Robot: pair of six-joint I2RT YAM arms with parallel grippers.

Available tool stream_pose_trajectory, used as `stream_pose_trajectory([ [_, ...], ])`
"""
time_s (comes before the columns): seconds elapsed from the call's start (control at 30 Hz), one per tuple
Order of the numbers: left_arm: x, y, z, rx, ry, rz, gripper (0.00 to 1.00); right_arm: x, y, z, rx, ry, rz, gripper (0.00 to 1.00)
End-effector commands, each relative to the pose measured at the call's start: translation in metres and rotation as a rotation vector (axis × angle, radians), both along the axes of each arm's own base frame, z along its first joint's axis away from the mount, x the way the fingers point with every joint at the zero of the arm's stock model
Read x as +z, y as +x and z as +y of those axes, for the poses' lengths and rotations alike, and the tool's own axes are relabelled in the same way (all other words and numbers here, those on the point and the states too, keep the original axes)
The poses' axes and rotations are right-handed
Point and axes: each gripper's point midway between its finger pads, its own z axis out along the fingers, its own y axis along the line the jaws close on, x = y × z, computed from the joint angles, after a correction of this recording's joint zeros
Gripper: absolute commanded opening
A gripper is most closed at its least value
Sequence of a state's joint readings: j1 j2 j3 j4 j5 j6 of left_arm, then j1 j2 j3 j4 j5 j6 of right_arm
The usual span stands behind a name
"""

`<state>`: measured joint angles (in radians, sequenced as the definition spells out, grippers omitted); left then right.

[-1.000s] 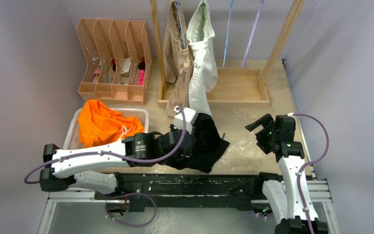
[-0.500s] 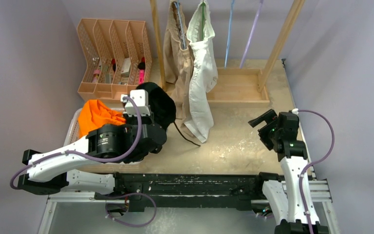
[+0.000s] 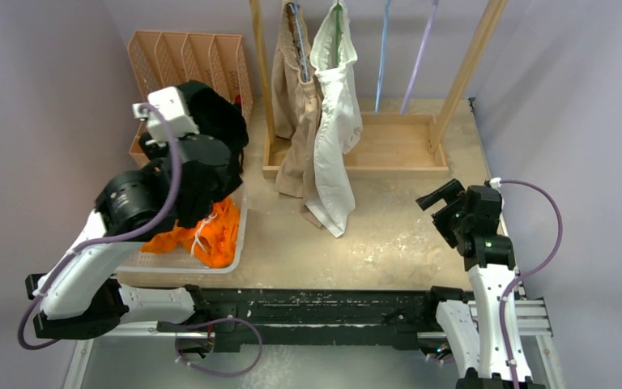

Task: Remove the shorts from the hanger
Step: Place the shorts in the basket.

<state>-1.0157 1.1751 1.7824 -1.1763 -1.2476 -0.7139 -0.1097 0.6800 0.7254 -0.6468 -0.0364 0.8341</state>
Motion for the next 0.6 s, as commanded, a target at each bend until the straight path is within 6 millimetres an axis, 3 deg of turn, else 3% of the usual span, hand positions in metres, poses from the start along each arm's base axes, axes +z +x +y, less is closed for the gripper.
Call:
stream_pose_trajectory([
  [0.0,0.041,-0.017,0.045,0.102,-0.029,-0.095,0.00,0.012,0.004,-0.003,0.005,-0.033,-0.041,1.00],
  [0.13,0.042,-0.023,0.053,0.103,-0.030,-0.081,0.00,0.010,0.004,-0.002,0.012,-0.025,-0.041,0.99],
  [0.27,0.028,-0.024,0.053,0.108,0.003,-0.045,0.00,0.007,0.003,0.000,0.018,-0.019,-0.038,1.00],
  [0.43,-0.020,-0.021,0.044,0.095,0.045,0.019,0.00,0.006,0.003,0.001,0.021,-0.016,-0.039,0.99],
  [0.57,-0.075,-0.002,0.031,0.104,0.131,0.117,0.00,0.003,0.005,0.005,0.040,-0.003,-0.043,0.99],
])
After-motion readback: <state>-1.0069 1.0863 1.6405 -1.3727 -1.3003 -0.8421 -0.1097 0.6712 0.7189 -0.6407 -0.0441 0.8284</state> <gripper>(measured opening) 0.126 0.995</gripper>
